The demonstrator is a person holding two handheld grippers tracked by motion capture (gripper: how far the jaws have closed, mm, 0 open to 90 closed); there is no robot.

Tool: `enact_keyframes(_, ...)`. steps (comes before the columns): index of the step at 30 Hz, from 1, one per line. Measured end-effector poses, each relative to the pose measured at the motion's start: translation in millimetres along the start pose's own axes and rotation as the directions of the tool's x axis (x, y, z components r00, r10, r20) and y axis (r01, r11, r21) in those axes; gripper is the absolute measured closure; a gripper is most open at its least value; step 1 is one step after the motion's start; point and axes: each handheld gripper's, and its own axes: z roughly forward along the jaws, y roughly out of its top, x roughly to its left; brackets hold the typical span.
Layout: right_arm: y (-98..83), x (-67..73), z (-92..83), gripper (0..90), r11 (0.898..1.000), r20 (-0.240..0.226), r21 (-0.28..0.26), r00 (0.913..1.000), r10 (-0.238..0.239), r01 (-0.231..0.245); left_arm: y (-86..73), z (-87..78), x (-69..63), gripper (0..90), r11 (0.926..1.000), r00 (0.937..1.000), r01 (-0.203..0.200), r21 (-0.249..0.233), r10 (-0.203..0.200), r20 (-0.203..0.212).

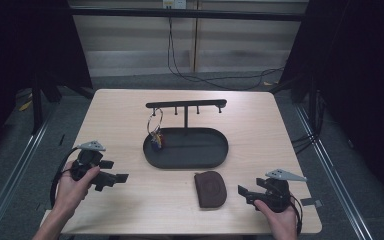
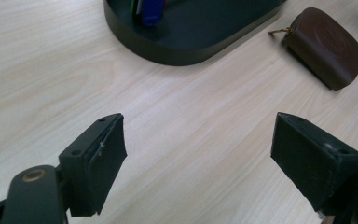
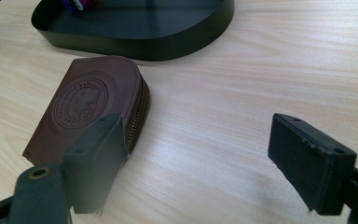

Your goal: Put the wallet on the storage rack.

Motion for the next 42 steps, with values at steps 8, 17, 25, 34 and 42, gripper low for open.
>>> enact_keyframes(8,0.1,-4.4,-0.3,21.6,1.000,0.037,0.004,0.9989,0.029,-0.029,-25.6,4.7,0.5,17.0,0.9997,0.9996,0.025,-0.005,-0.025,0.013)
enact_keyframes(17,2.5,-5.8,0.7,21.2,0.997,0.011,0.030,0.9972,0.075,-0.075,-57.3,8.8,-10.8,16.5,0.9977,0.9965,0.061,-0.029,-0.060,0.059)
enact_keyframes(25,11.0,4.3,4.3,25.2,0.996,-0.028,0.063,0.9975,0.065,-0.063,-67.9,10.7,-25.6,16.9,0.9966,0.9989,0.041,-0.072,-0.039,0.027)
enact_keyframes(34,28.6,23.4,2.8,34.3,0.990,-0.076,0.125,0.9947,0.069,-0.059,-73.6,13.4,-28.2,17.6,0.9925,0.9979,0.064,-0.104,-0.063,0.013)
enact_keyframes(42,50.7,32.6,12.8,37.0,0.972,-0.067,0.235,0.9971,0.036,-0.020,-74.3,11.1,-26.7,17.6,0.9918,0.9985,0.052,-0.117,-0.054,-0.009)
